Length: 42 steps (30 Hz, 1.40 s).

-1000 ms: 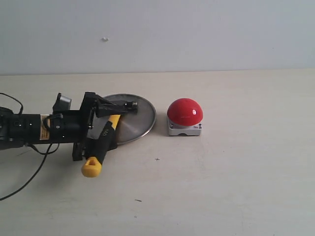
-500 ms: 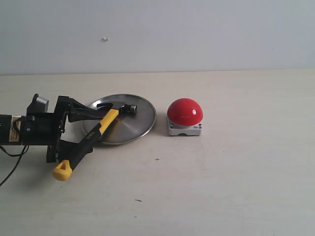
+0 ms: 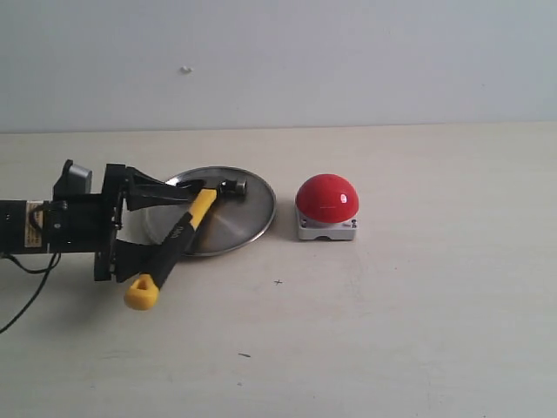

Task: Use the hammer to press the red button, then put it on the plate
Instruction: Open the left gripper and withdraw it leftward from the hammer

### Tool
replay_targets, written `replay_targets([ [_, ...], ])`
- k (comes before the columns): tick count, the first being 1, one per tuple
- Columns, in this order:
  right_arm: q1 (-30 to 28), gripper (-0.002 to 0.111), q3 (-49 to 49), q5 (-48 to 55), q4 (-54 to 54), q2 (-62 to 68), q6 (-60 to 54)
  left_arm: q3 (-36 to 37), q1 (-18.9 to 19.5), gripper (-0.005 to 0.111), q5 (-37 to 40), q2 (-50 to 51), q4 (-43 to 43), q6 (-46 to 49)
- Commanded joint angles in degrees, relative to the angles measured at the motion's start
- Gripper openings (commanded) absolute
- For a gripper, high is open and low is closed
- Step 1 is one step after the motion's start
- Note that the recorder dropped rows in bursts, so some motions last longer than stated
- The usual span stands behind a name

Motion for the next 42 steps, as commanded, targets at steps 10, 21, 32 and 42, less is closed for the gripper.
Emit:
replay_targets([
  [10, 0.0, 0.000, 0.2, -0.2, -0.1, -0.3, -0.1, -4.3, -2.2, 0.092, -0.7, -0.6, 0.7, 0.3],
  [21, 0.0, 0.000, 0.2, -0.2, -0.1, -0.3, -0.1, -7.2, -0.2, 0.092, -0.6, -0.6, 8.9, -2.7],
  [32, 0.0, 0.000, 0.2, -0.2, -0.1, -0.3, -0.1, -6.9, 1.0, 0.086, -4.9, -0.9, 6.9, 3.5],
  [42, 0.0, 0.000, 0.2, -0.2, -0.1, -0.3, -0.1, -4.6, 1.1, 0.001, -4.9, -6.0, 8.1, 7.1],
])
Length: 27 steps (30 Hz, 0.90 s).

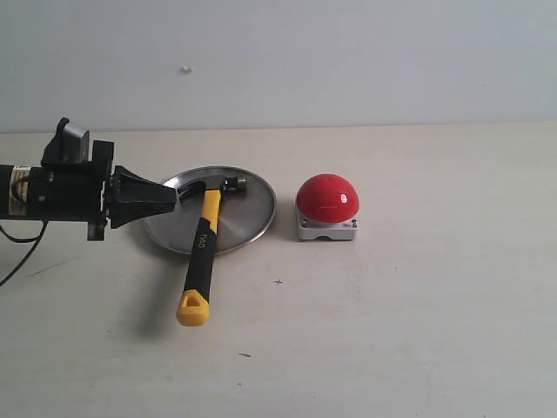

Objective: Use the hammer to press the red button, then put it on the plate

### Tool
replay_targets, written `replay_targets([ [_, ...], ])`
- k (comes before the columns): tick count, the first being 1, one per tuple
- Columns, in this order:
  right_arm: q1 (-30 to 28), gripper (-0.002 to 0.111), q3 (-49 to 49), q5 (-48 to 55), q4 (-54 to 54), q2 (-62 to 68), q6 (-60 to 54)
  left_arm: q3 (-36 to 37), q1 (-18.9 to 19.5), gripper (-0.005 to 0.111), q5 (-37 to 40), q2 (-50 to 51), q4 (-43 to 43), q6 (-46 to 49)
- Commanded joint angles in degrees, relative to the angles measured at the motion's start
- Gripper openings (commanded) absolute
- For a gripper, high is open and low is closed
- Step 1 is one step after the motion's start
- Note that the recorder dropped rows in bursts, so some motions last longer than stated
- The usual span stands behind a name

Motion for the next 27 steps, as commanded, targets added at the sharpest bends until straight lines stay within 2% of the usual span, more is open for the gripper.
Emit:
replay_targets([
  [1, 0.0, 0.000, 0.2, -0.3, -0.1, -0.3, -0.1, 2.0, 0.1, 0.000, -0.8, -3.8, 0.1, 3.0],
  [4, 0.0, 0.000, 0.2, -0.3, -0.1, -0.3, -0.1, 5.2, -0.1, 0.000, 2.0, -8.0, -1.0, 6.3],
  [9, 0.0, 0.000, 0.2, -0.3, -0.1, -0.3, -0.1, 13.4, -0.9, 0.000, 19.9, -18.9, -5.6, 13.2],
  [12, 0.0, 0.000, 0.2, -0.3, -0.1, -0.3, -0.1, 18.9, -2.1, 0.000, 27.2, -26.4, -11.3, 20.3],
  [15, 0.0, 0.000, 0.2, -0.3, -0.1, -0.3, -0.1, 23.4, -3.4, 0.000, 31.2, -34.6, -18.4, 26.6],
  [20, 0.0, 0.000, 0.2, -0.3, -0.1, -0.3, -0.1, 29.1, -4.1, 0.000, 35.2, -47.0, -25.0, 32.2],
  [23, 0.0, 0.000, 0.2, -0.3, -0.1, -0.3, -0.1, 34.5, -4.1, 0.000, 39.7, -58.8, -32.7, 40.6],
  [27, 0.0, 0.000, 0.2, -0.3, -0.1, -0.3, -0.1, 39.3, -4.1, 0.000, 43.4, -68.9, -40.4, 48.9],
])
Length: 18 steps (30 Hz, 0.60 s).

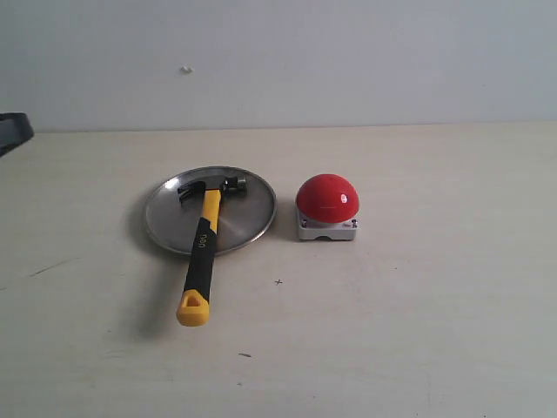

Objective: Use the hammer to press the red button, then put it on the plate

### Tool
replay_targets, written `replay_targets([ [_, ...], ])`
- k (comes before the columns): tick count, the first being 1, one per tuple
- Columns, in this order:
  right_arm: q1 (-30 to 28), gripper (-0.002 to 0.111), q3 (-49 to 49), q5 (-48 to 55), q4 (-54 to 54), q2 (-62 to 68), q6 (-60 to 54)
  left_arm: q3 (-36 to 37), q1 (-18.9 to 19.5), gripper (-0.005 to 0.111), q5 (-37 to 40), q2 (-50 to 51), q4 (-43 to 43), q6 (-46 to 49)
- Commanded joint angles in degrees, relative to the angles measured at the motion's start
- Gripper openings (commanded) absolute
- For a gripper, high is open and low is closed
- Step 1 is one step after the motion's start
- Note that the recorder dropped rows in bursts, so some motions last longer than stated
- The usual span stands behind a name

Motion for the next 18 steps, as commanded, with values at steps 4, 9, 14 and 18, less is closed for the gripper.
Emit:
replay_targets([
  [4, 0.0, 0.000, 0.2, -0.4, -0.1, -0.3, -0.1, 8.1, -0.4, 0.000, 6.4, -17.5, -12.5, 15.0],
  [9, 0.0, 0.000, 0.2, -0.4, -0.1, -0.3, -0.1, 11.7, -0.4, 0.000, 16.5, -30.8, -12.8, 18.3],
  [14, 0.0, 0.000, 0.2, -0.4, -0.1, -0.3, -0.1, 16.9, 0.0, 0.000, 18.5, -45.1, -23.7, 26.6],
  [18, 0.0, 0.000, 0.2, -0.5, -0.1, -0.3, 0.0, 21.5, 0.0, 0.000, 23.3, -53.9, -46.2, 47.7],
])
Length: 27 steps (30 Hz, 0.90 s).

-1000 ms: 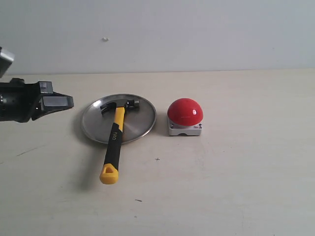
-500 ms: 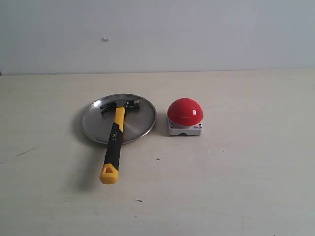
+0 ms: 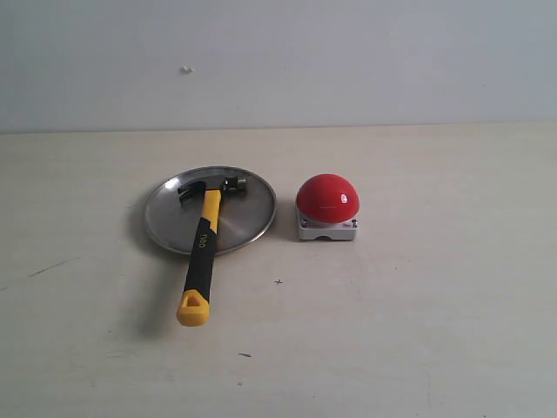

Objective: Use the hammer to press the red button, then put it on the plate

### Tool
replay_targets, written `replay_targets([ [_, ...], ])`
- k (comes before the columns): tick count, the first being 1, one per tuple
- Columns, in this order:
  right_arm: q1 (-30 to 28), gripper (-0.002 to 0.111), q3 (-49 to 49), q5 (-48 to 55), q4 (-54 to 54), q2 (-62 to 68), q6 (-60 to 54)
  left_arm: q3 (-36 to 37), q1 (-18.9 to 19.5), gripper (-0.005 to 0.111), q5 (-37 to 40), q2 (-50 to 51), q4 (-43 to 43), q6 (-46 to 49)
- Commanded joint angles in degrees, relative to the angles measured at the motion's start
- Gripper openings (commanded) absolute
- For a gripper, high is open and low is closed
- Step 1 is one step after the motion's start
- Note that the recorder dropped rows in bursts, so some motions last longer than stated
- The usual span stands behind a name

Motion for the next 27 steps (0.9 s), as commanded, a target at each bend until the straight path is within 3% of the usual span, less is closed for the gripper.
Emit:
replay_targets([
  [1, 0.0, 0.000, 0.2, -0.5, -0.1, -0.3, 0.0, 3.4, 0.0, 0.000, 5.6, -6.8, -11.3, 10.1],
  [12, 0.0, 0.000, 0.2, -0.5, -0.1, -0.3, 0.3, 6.6, 0.0, 0.000, 6.7, -10.3, -11.3, 11.6],
  [17, 0.0, 0.000, 0.2, -0.5, -0.1, -0.3, 0.3, 6.6, 0.0, 0.000, 11.5, -10.3, -10.8, 11.6],
  [22, 0.0, 0.000, 0.2, -0.5, -0.1, -0.3, 0.3, 6.6, 0.0, 0.000, 19.7, -10.3, -3.1, 11.6],
  [27, 0.0, 0.000, 0.2, -0.5, -0.1, -0.3, 0.3, 6.6, 0.0, 0.000, 20.6, -10.3, -2.2, 10.7],
])
